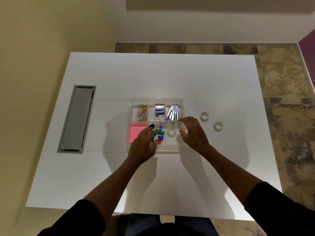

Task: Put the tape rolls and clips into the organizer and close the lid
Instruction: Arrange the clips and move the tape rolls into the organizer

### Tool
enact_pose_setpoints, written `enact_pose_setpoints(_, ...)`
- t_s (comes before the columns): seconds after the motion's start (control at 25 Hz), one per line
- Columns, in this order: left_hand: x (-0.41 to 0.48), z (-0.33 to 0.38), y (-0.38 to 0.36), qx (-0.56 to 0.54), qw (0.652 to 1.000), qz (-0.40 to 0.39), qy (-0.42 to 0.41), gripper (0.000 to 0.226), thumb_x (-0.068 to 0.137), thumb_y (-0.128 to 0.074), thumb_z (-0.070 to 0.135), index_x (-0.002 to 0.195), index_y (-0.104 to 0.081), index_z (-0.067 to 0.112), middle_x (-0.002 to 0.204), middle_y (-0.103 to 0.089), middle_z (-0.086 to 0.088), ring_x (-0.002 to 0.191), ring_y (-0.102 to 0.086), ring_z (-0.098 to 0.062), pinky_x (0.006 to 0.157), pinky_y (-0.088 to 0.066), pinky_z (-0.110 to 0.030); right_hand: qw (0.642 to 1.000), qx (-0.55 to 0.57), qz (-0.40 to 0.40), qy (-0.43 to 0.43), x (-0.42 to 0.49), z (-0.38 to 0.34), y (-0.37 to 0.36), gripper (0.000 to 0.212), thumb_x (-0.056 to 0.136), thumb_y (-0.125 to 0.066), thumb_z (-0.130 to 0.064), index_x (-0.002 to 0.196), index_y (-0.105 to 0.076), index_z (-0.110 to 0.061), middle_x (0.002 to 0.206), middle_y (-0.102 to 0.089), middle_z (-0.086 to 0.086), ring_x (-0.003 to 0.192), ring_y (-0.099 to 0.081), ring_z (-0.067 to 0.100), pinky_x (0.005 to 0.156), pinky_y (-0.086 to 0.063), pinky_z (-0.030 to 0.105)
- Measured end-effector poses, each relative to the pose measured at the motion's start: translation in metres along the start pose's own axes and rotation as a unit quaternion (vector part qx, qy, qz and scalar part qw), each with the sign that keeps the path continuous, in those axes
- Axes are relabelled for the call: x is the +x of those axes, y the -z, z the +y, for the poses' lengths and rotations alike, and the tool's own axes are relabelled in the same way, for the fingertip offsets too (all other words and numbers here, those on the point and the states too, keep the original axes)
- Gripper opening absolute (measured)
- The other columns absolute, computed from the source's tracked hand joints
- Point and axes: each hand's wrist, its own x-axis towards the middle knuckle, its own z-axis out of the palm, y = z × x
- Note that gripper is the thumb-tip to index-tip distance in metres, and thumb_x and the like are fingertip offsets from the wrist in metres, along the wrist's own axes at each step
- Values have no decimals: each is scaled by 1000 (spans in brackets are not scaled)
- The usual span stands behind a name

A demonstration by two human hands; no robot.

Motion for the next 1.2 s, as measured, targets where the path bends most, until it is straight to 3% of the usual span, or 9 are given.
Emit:
enact_pose_setpoints(0.12, -2, -1, -2, 1, 1000, -3, -1, 53, 98, -71, 20, 149, -57, 16, 162, -52, -8, 151, -49, -28, 113, -53, -44, 998, -18, -52, 16, 3, -16, -12, 50, 92, -75, -12, 140, -60, -10, 138, -64, 10, 125, -60, 27, 92, -47, 24)
enact_pose_setpoints(0.44, -7, -9, -5, -7, 1000, -12, 9, 53, 100, -70, 21, 151, -56, 16, 162, -52, -7, 151, -48, -26, 119, -51, -47, 982, -119, -139, 34, 10, -29, -33, 45, 97, -73, -14, 139, -58, -9, 148, -57, 13, 136, -53, 27, 101, -60, 38)
enact_pose_setpoints(0.68, -6, -6, -4, -19, 1000, -10, 5, 52, 100, -69, 17, 150, -57, 14, 160, -54, -8, 147, -52, -27, 117, -53, -46, 992, -72, -101, 35, 8, -21, -22, 48, 93, -77, -8, 139, -61, -7, 144, -62, 13, 131, -59, 28, 104, -58, 36)
enact_pose_setpoints(0.88, -1, -4, -7, -15, 1000, -9, -7, 51, 98, -70, 15, 148, -58, 15, 159, -55, -7, 146, -53, -27, 115, -54, -45, 1000, -18, -3, 24, 3, 3, 4, 40, 89, -70, 10, 127, -71, -3, 129, -71, 14, 115, -68, 32, 92, -60, 37)
enact_pose_setpoints(1.04, 4, 2, -11, -16, 1000, -14, -13, 50, 99, -69, 16, 148, -58, 17, 159, -55, -6, 147, -53, -26, 114, -53, -44, 998, -11, 44, -51, 0, 39, 26, 40, 88, -65, 11, 125, -70, -2, 128, -70, 16, 117, -67, 36, 93, -59, 48)
enact_pose_setpoints(1.2, 8, 9, -14, -8, 1000, -14, -17, 45, 100, -67, 13, 145, -60, 14, 154, -59, -8, 143, -56, -28, 114, -54, -45, 987, -58, 40, -144, -3, 74, 43, 41, 92, -69, -3, 133, -67, -7, 136, -65, 12, 128, -59, 34, 99, -56, 47)
